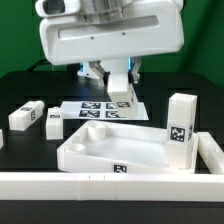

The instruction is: Assemble desk

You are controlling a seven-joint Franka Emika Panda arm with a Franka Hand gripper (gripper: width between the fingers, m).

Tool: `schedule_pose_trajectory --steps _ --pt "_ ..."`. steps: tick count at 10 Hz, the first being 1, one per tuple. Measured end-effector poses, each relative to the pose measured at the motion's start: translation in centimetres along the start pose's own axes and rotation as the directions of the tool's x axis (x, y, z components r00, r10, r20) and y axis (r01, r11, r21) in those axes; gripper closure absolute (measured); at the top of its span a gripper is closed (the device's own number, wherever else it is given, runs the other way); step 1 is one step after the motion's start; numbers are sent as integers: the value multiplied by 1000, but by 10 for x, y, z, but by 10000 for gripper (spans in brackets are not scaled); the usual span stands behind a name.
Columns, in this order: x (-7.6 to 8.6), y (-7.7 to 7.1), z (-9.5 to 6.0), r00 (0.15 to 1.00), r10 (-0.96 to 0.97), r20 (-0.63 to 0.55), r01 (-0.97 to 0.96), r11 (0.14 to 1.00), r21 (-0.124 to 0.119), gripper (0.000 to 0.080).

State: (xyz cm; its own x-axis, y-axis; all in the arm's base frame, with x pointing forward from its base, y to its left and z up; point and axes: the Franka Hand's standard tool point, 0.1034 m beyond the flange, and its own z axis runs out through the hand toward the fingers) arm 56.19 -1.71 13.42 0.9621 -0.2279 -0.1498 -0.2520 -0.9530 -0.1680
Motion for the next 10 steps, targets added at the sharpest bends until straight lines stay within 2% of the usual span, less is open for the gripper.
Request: schedule_pose_trajectory --steps 2,3,7,8,10 --pt "15 -1 -32 987 -3 -159 3 1000 1 511" --pt "24 -1 -38 977 -2 -214 2 1000 1 511" --pt "31 7 -33 873 -28 -486 2 999 -53 511" --pt "29 16 -24 871 -61 -488 23 996 -82 511" --pt "33 25 -31 868 -56 -494 16 996 -86 511"
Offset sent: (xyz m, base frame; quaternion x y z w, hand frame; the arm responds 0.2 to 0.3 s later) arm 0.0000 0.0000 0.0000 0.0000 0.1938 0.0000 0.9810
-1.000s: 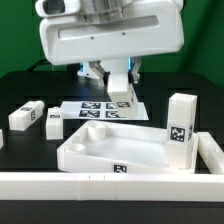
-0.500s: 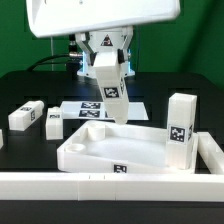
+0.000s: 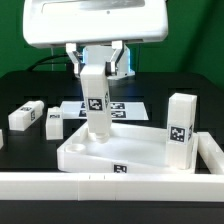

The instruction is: Assemble desk

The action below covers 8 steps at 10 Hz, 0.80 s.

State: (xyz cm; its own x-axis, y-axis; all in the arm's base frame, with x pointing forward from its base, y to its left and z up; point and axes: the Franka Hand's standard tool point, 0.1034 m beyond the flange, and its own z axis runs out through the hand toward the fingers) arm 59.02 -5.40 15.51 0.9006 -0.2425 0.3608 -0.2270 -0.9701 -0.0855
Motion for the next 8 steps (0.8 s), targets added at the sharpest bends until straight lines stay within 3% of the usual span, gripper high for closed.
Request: schedule_pose_trajectory --steps 3,4,6,7,8 --pt "2 2 1 999 0 -37 0 1000 -9 511" --pt "6 5 1 995 -11 -103 9 1000 -26 511" --pt "-1 17 7 967 -52 -250 31 996 -86 511" --pt "-4 22 8 959 -58 -278 31 994 -101 511" --pt "-7 27 6 964 -48 -263 21 995 -101 511"
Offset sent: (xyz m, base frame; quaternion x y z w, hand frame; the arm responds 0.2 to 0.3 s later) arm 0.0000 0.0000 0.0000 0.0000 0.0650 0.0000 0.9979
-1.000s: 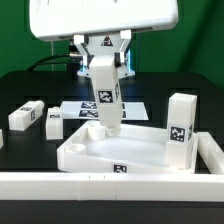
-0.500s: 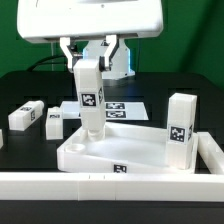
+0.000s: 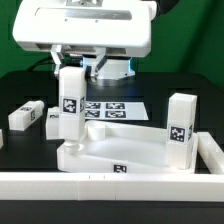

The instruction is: Assemble desk

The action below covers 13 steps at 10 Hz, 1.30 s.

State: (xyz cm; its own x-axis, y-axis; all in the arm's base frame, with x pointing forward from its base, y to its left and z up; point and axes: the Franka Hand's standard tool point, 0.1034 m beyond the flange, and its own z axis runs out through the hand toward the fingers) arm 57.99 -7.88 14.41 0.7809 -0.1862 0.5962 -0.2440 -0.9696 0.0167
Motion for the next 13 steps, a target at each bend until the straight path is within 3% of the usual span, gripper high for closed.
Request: schedule_pose_trajectory --steps 4,8,13 --pt "0 4 -1 1000 6 0 -6 1000 -3 511" --pt "-19 0 -9 1000 -6 24 6 1000 3 511" --pt "-21 0 -7 1000 -10 29 10 1000 2 511"
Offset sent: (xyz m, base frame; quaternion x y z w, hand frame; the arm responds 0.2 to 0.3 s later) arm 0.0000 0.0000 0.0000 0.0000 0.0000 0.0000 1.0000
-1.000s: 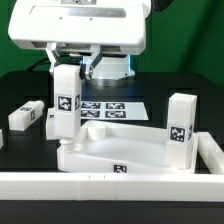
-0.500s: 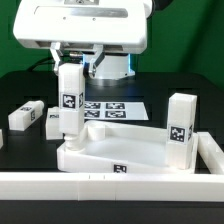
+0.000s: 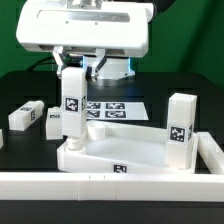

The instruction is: Assemble desk

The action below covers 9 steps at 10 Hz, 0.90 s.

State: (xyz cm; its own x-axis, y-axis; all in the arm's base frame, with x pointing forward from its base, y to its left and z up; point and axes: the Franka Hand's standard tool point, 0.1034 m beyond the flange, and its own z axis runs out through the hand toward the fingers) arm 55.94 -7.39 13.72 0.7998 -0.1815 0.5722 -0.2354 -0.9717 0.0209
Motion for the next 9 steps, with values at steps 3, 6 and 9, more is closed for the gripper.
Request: schedule_pose_trajectory --steps 3,6,9 --pt "3 -3 2 1000 -3 -5 3 1000 2 511" --pt "4 -3 3 1000 -4 -7 4 1000 2 509" --pt "7 -5 5 1000 -5 -9 5 1000 4 509"
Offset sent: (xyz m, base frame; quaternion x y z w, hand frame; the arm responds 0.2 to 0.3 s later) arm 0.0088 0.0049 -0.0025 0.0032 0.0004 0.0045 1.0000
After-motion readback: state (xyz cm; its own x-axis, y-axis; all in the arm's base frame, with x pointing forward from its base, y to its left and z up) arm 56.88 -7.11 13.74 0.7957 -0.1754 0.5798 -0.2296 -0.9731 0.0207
